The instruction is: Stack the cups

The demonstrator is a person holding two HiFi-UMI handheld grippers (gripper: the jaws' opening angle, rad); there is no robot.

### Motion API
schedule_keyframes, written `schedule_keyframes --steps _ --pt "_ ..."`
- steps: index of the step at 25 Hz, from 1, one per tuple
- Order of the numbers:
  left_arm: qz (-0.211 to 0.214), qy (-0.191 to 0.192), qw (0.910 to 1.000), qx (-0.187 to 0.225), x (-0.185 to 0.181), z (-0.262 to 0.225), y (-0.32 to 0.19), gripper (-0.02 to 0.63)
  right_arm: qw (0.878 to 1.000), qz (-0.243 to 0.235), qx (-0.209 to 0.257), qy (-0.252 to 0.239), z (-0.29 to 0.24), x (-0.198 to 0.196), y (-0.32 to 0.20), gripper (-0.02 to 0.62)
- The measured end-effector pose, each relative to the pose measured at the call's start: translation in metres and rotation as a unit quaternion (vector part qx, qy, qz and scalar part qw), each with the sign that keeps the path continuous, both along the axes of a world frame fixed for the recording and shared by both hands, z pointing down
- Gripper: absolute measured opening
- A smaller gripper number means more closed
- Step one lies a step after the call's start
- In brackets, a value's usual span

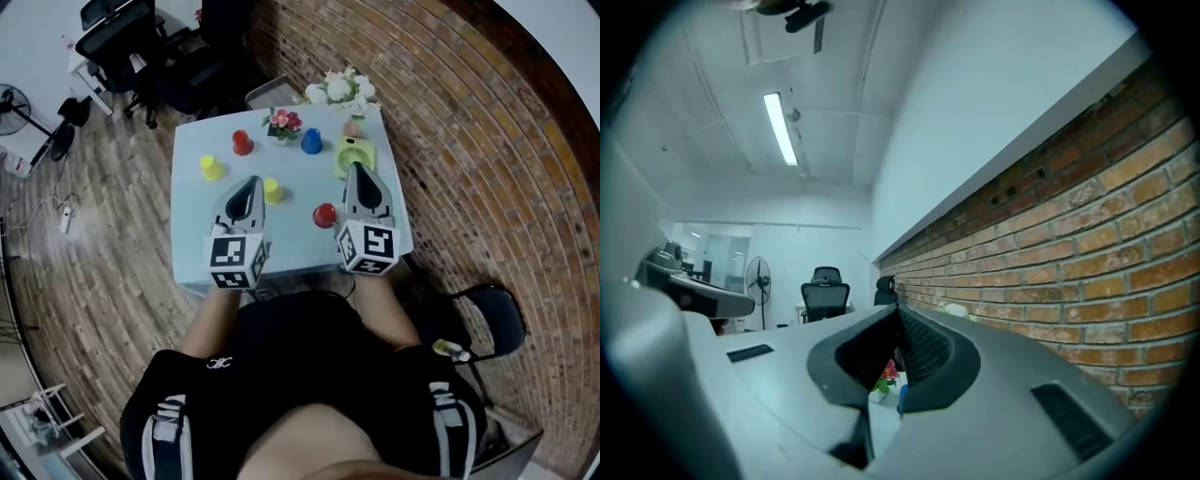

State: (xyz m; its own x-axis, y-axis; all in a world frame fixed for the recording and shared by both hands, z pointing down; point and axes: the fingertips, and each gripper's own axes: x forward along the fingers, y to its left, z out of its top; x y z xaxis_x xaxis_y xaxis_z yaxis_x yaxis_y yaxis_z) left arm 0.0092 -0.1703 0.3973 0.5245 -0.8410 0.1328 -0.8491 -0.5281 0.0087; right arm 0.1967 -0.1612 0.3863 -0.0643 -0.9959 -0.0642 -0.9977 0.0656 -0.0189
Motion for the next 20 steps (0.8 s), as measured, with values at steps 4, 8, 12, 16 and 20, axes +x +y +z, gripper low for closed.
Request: schedule_keyframes --steps 4,8,12,16,20 --pt "0.055 -0.001 0.9985 0.006 0.010 -0.009 -0.009 0.003 0.999 0.022 0.028 -0.012 -0.012 0.000 0.012 0.036" --pt "0.094 -0.002 0.9955 0.009 0.013 -0.013 -0.009 0.003 1.000 0.004 0.023 -0.019 -0.011 -0.015 0.014 0.321" --pt "0.117 -0.001 0.9931 0.004 0.013 -0.008 -0.010 0.003 0.999 0.033 0.020 0.002 0.001 -0.019 0.014 0.505" --pt "0.124 -0.001 0.9923 0.000 0.007 -0.003 -0.009 0.003 0.999 0.042 -0.003 0.014 0.024 -0.024 0.012 0.526" --pt "0.120 0.000 0.9928 -0.009 0.000 0.003 -0.011 0.003 0.999 0.029 -0.034 -0.005 0.058 -0.031 0.006 0.525"
